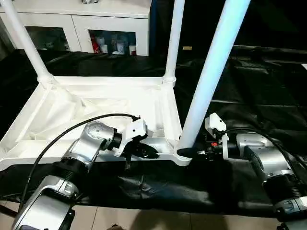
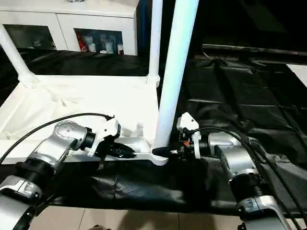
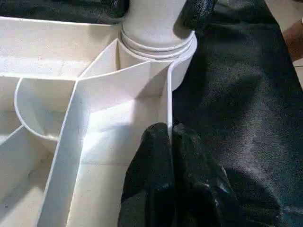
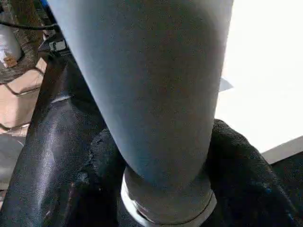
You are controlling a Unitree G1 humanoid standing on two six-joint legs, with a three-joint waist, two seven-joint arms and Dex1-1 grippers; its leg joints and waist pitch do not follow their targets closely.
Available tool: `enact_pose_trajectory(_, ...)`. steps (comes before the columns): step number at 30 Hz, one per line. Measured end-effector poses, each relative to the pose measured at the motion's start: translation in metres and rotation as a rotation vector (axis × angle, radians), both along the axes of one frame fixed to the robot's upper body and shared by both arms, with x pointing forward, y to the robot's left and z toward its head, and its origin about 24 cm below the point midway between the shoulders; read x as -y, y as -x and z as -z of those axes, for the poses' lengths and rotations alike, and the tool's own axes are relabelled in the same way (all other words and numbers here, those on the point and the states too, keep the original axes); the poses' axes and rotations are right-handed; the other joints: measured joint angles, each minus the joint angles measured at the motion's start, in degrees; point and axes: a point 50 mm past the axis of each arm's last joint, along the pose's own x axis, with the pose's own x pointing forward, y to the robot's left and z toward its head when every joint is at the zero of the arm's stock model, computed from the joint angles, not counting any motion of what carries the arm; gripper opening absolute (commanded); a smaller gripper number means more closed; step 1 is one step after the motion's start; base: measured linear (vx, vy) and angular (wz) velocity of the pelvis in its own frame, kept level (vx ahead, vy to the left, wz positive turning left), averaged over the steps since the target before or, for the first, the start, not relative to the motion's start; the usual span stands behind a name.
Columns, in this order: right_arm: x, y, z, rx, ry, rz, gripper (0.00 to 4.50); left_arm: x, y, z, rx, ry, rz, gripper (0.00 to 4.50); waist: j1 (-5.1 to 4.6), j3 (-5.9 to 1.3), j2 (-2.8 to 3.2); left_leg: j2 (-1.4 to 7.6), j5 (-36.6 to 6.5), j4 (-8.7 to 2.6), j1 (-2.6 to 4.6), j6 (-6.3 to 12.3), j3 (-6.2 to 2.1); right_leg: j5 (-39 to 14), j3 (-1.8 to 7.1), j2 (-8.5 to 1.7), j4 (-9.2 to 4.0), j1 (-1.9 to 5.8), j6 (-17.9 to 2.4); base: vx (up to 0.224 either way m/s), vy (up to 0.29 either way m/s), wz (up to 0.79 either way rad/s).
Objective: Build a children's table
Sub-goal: Rotate leg to tighten
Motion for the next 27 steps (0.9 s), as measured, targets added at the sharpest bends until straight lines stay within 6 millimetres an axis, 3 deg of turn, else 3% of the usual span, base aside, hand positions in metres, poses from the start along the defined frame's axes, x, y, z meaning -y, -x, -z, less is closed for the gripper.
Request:
enact_pose_trajectory(5,-0.004,-0.002,0.005,0.017,-0.016,0.064,2.12,0.005,-0.003,0.003,0.006,0.016,-0.055,0.0,-0.06,-0.01,-0.01,0.01,0.01,0.08,0.06,-0.01,-0.01,0.01,-0.02,-0.01,0.06,0.07,-0.01,0.0,0.0,0.0)
enact_pose_trajectory(10,-0.019,-0.024,0.018,0.101,-0.056,0.514,2.03,0.025,-0.024,0.005,0.071,0.015,-0.299,0.0,-0.95,0.0,-0.11,-0.01,0.11,0.21,0.23,-0.17,-0.09,-0.01,-0.28,-0.21,0.05,0.1,0.05,0.0,0.0,0.0)
enact_pose_trajectory(13,-0.025,-0.035,0.02,0.107,-0.073,0.722,2.0,0.042,-0.03,0.007,0.077,0.035,-0.395,0.0,-1.84,-0.03,-0.09,-0.09,0.11,0.24,0.25,-0.16,-0.08,-0.01,-0.32,-0.34,0.02,0.11,0.05,0.0,0.0,0.0)
enact_pose_trajectory(16,-0.03,-0.04,0.021,0.11,-0.083,0.833,2.0,0.052,-0.033,0.007,0.089,0.038,-0.447,0.0,-1.92,-0.06,-0.05,-0.15,0.11,0.1,0.27,-0.16,-0.09,0.02,-0.37,-0.39,0.04,0.11,0.05,0.0,0.0,0.0)
enact_pose_trajectory(20,-0.033,-0.042,0.021,0.134,-0.083,0.849,2.0,0.055,-0.033,0.008,0.096,0.039,-0.459,0.0,-1.9,-0.11,0.02,-0.15,0.1,-0.07,0.27,-0.16,-0.08,0.12,-0.4,-0.39,0.01,0.1,-0.13,0.0,0.0,0.0)
enact_pose_trajectory(22,-0.033,-0.042,0.021,0.132,-0.093,0.849,2.69,0.054,-0.034,0.008,0.093,0.042,-0.453,0.0,-1.9,-0.12,0.1,-0.15,0.11,-0.09,0.27,-0.16,-0.09,0.12,-0.41,-0.39,0.01,0.08,-0.13,0.0,0.0,0.0)
enact_pose_trajectory(24,-0.033,-0.041,0.02,0.111,-0.118,0.827,2.71,0.052,-0.033,0.008,0.092,0.042,-0.44,0.0,-1.89,-0.11,0.12,-0.15,0.11,-0.1,0.26,-0.16,-0.09,0.12,-0.41,-0.38,0.01,0.07,-0.13,0.0,0.0,0.0)
enact_pose_trajectory(27,-0.027,-0.039,0.018,0.094,-0.121,0.737,3.14,0.046,-0.033,0.006,0.092,0.038,-0.403,0.0,-1.99,-0.08,0.16,-0.15,0.11,-0.17,0.25,-0.16,-0.08,0.12,-0.42,-0.38,0.01,0.04,-0.12,0.0,0.0,0.0)
